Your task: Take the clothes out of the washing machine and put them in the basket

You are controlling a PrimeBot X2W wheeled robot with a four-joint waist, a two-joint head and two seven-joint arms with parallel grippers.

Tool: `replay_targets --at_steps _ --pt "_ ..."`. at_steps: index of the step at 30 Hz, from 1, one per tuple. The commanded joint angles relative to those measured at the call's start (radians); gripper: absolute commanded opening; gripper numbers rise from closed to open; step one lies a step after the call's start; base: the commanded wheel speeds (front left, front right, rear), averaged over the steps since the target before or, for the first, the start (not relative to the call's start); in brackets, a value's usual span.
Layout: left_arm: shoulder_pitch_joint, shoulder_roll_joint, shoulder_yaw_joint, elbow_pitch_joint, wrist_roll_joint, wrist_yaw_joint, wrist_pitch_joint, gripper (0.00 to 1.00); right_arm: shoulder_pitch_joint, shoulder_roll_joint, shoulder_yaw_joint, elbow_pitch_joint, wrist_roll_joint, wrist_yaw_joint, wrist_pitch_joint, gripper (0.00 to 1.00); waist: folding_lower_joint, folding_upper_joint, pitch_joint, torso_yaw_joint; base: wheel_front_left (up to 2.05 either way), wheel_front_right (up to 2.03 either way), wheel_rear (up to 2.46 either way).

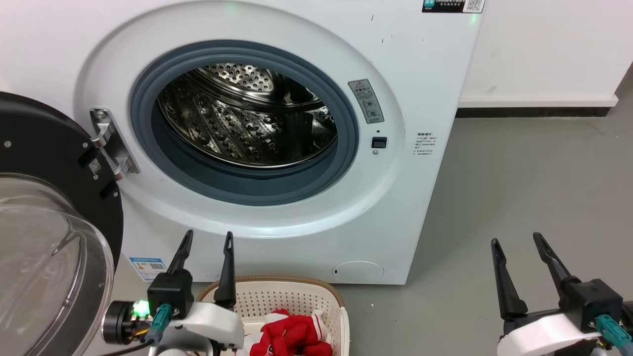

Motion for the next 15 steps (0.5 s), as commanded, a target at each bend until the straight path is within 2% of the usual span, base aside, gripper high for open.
replay_targets --at_steps 1,15 --pt "0.026 0.007 0.003 -0.016 -0.006 0.005 0.009 1.0 0.016 0.0 -0.003 -0.005 -0.001 -0.001 0.001 1.0 0.0001 0.0 -0.008 0.004 0.0 0.0 0.0" --pt "0.046 0.027 -0.005 -0.064 -0.015 0.011 0.047 1.0 0.037 0.0 -0.004 -0.007 0.005 -0.001 0.007 1.0 0.0001 0.0 -0.028 0.002 0.0 0.0 0.0"
